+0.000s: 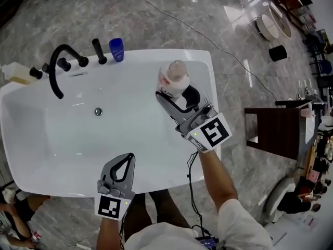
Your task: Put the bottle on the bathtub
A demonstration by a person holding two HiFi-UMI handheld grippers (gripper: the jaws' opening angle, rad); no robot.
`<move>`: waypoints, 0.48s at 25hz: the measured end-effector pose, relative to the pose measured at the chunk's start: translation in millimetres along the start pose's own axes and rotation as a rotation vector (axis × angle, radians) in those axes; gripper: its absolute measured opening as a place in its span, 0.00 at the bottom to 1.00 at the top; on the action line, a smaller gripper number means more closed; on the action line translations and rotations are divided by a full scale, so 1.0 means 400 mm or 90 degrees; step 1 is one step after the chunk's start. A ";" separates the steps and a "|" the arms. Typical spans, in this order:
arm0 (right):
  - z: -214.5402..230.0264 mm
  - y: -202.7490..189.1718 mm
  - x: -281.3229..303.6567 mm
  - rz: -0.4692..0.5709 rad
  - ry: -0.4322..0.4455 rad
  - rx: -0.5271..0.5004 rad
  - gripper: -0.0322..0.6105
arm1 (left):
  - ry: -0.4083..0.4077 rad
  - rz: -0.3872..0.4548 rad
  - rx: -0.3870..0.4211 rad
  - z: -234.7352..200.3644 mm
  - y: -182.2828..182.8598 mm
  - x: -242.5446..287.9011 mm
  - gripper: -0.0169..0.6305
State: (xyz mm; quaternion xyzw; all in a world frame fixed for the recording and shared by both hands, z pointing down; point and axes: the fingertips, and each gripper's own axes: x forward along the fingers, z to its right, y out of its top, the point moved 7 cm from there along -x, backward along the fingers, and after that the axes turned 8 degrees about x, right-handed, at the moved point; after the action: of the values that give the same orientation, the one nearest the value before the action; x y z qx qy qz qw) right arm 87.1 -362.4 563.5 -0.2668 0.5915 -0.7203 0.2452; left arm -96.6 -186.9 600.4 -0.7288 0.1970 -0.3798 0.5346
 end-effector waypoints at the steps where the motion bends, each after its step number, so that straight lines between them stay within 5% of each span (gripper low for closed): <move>1: 0.023 -0.019 0.019 0.002 -0.004 0.000 0.43 | -0.006 -0.005 0.002 0.000 -0.008 0.011 0.04; 12: 0.230 -0.227 0.262 0.019 -0.062 -0.020 0.43 | -0.021 -0.047 -0.036 -0.031 -0.152 0.055 0.04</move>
State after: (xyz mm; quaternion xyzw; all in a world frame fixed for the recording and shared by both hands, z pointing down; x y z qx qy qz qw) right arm 68.3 -482.4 677.0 -0.2963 0.5938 -0.6936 0.2803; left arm -99.5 -188.6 666.2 -0.7565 0.1718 -0.3811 0.5029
